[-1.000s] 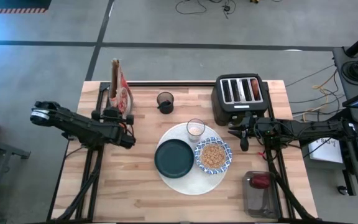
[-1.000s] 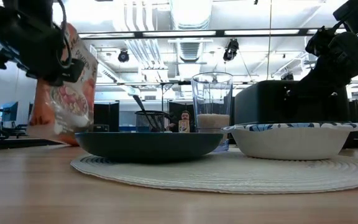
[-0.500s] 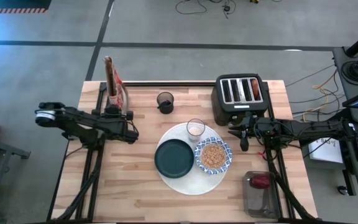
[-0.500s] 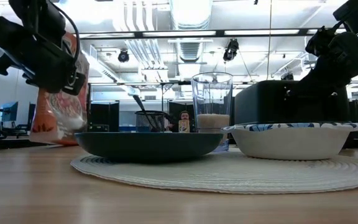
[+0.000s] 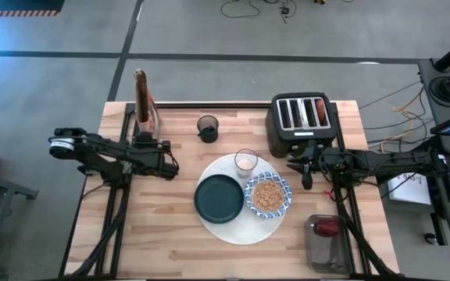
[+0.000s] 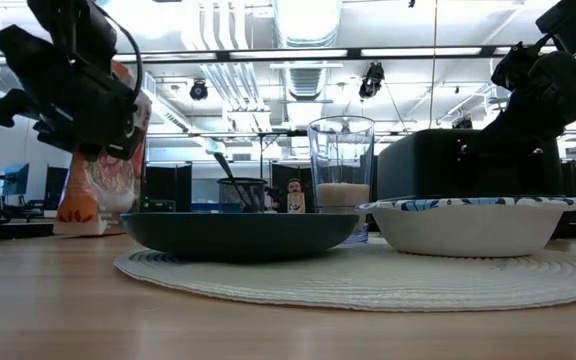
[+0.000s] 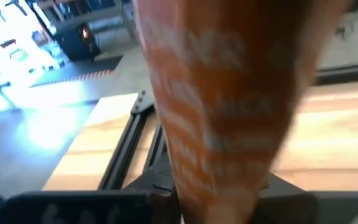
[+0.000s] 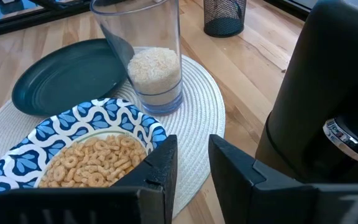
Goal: Arrange a breakfast setting
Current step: Pour the cereal from the cereal box into the white patterned bowl, then put the bagel from the toaster on the dark blue plate on the white placemat
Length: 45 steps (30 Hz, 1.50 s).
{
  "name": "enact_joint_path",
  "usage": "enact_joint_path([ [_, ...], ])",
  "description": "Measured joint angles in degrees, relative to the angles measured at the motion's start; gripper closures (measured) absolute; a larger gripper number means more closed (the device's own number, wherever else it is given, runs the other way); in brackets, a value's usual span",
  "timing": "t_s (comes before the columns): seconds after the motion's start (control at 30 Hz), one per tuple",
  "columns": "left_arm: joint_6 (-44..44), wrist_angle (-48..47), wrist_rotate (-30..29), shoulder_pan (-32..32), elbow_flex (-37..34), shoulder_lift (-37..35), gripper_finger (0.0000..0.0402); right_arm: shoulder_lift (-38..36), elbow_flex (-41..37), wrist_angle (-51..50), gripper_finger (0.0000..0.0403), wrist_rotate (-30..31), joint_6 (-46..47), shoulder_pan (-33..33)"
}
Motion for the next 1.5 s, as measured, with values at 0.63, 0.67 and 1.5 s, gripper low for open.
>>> enact_joint_path([
  [0.63, 1.81, -8.98, 29.32, -10.36, 12.21, -0.28, 0.0246, 0.02, -0.02, 0.0, 0.0326, 0.0, 0.0, 0.02],
  [0.67, 1.82, -9.11, 30.67, -11.51, 12.63, -0.28, 0.0246, 0.02, -0.02, 0.0, 0.0325, 0.0, 0.0, 0.02],
  [1.5, 45.83, 9.56, 18.29, -25.63, 31.64, -0.33, 0.0246, 0.01, -0.02, 0.0, 0.0322, 0.0, 0.0, 0.02],
])
